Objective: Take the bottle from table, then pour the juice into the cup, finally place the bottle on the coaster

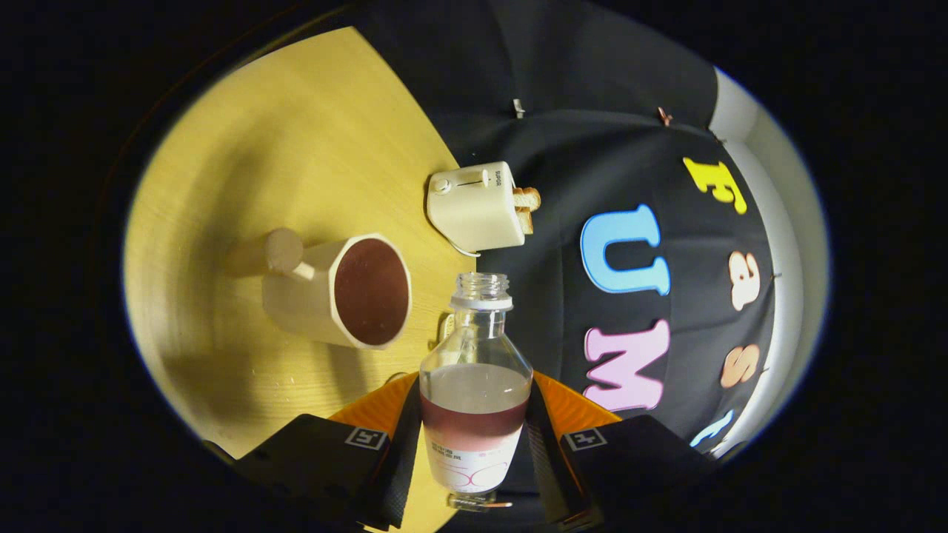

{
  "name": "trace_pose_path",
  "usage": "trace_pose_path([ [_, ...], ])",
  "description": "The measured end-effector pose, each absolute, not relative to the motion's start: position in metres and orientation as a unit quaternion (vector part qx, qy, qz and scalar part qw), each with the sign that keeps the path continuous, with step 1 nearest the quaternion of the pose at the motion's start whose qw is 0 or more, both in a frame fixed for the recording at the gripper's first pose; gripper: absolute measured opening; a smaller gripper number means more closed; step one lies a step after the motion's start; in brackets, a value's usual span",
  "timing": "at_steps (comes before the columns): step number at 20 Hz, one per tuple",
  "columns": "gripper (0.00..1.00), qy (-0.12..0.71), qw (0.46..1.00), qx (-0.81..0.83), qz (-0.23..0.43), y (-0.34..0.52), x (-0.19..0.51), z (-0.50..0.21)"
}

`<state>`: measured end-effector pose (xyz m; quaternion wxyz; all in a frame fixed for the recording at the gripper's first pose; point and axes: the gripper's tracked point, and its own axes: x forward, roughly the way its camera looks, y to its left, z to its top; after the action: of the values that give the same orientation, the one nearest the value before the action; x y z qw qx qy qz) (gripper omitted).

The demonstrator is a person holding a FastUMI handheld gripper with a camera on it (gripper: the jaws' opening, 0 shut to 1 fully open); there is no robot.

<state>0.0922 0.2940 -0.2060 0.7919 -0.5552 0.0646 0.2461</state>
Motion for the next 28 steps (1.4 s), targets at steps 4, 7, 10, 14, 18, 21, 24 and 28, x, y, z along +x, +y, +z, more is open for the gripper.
trace_pose_path([
  [4, 0.71, 0.116, 0.859, -0.434, 0.246, 0.293, 0.091, -0.209],
  [7, 0.71, 0.14, 0.906, -0.323, 0.235, 0.289, 0.092, -0.201],
  [10, 0.71, 0.158, 0.939, -0.213, 0.219, 0.281, 0.099, -0.193],
  [14, 0.72, 0.152, 0.963, -0.1, 0.201, 0.269, 0.109, -0.179],
  [18, 0.73, 0.119, 0.974, -0.025, 0.192, 0.256, 0.129, -0.166],
  [21, 0.73, 0.098, 0.98, 0.037, 0.169, 0.243, 0.152, -0.156],
  [24, 0.73, 0.091, 0.985, 0.073, 0.124, 0.224, 0.182, -0.168],
  [28, 0.73, 0.097, 0.988, 0.083, 0.084, 0.211, 0.212, -0.202],
])
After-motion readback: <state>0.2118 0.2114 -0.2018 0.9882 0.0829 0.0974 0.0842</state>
